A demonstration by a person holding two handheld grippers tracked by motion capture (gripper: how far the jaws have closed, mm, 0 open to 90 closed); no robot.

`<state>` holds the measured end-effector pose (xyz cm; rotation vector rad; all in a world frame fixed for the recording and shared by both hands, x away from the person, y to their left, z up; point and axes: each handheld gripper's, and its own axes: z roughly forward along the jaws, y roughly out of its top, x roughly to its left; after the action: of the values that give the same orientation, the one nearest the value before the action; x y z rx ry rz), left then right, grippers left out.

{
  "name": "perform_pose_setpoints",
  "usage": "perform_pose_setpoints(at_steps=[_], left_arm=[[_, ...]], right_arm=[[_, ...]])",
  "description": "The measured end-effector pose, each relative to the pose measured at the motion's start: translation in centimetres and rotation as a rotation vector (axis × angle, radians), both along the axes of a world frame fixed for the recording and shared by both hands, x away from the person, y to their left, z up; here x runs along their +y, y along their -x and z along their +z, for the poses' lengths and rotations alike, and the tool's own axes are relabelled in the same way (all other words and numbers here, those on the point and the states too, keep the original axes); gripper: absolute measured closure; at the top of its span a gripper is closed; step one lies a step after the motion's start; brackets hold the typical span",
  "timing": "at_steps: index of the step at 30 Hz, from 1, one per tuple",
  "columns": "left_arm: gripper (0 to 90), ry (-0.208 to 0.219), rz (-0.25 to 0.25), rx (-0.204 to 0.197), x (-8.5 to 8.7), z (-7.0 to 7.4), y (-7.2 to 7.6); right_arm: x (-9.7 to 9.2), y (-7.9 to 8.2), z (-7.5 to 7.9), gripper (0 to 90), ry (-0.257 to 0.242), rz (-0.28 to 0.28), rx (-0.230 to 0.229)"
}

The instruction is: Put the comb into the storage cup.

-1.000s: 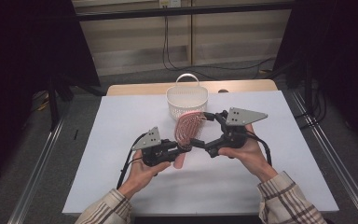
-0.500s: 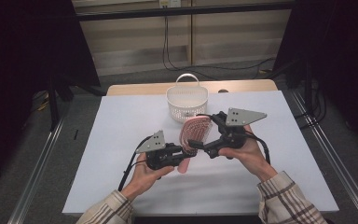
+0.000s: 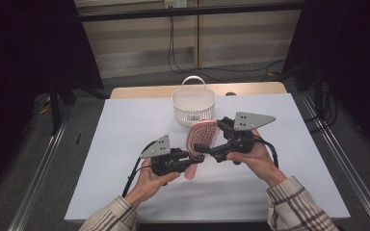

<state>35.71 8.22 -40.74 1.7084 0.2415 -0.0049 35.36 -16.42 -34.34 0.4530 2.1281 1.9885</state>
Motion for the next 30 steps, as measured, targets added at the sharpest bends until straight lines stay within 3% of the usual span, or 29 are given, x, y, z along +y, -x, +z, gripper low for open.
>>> perform_pose_setpoints(at_steps=[6, 13, 30], left_arm=[[80.6, -0.005, -0.016, 0.006, -0.18, -0.14, 0.08], [80.6, -0.006, -0.034, 0.007, -0.22, -0.19, 0.17], [80.1, -0.024, -0.045, 0.016, -0.37, -0.38, 0.10]], right_arm=[[0.11, -0.17, -0.27, 24.4, 0.002, 0.015, 0.009], [0.27, -0.06, -0.32, 35.5, -0.006, 0.041, -0.006], [0.18, -0.33, -0.63, 53.9, -0.028, 0.130, 0.054]])
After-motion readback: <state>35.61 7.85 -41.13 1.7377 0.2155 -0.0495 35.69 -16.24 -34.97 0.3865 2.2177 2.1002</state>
